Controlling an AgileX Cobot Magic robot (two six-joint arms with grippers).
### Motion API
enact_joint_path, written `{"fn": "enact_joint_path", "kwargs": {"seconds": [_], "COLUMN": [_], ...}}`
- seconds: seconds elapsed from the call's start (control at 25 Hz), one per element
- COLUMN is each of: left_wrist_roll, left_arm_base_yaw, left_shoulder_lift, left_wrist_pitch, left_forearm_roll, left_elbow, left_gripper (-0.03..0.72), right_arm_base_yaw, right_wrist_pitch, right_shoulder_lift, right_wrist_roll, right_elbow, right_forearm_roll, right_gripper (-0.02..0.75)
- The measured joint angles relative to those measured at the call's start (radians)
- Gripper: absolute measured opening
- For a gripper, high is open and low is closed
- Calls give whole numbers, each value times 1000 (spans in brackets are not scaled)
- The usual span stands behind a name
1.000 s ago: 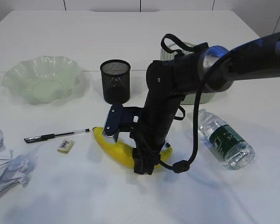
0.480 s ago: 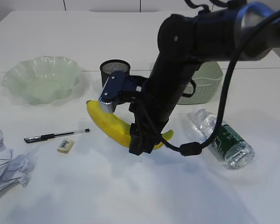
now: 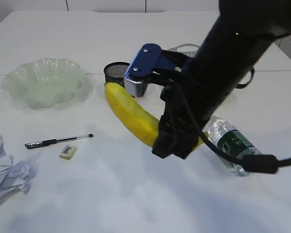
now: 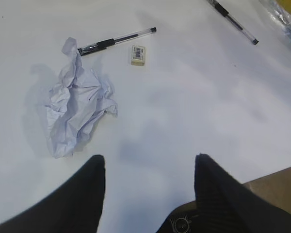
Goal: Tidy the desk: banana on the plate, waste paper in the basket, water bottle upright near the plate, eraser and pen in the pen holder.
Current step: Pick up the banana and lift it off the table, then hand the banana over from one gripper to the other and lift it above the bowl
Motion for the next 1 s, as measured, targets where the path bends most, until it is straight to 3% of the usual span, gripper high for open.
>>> {"fn": "enact_joint_path", "kwargs": {"seconds": [0.2, 0.44, 1.0], "left_wrist_roll": [17, 147, 776], "left_arm_base_yaw": [0, 0, 0], "left_shoulder_lift": [0, 2, 249], "left_wrist_pitch": [-22, -114, -206], "left_forearm_roll": [-32, -265, -927], "left_elbow": [0, 0, 4], "left_gripper": [414, 414, 414], "right_arm_base_yaw": [0, 0, 0], "right_wrist_pitch": [-18, -66, -128], "right_shoulder_lift": [-162, -303, -354], "right_wrist_roll": [2, 4, -76], "right_elbow": [166, 251, 253], "right_forearm_roll": [4, 44, 283], "right_gripper": [320, 319, 319]}}
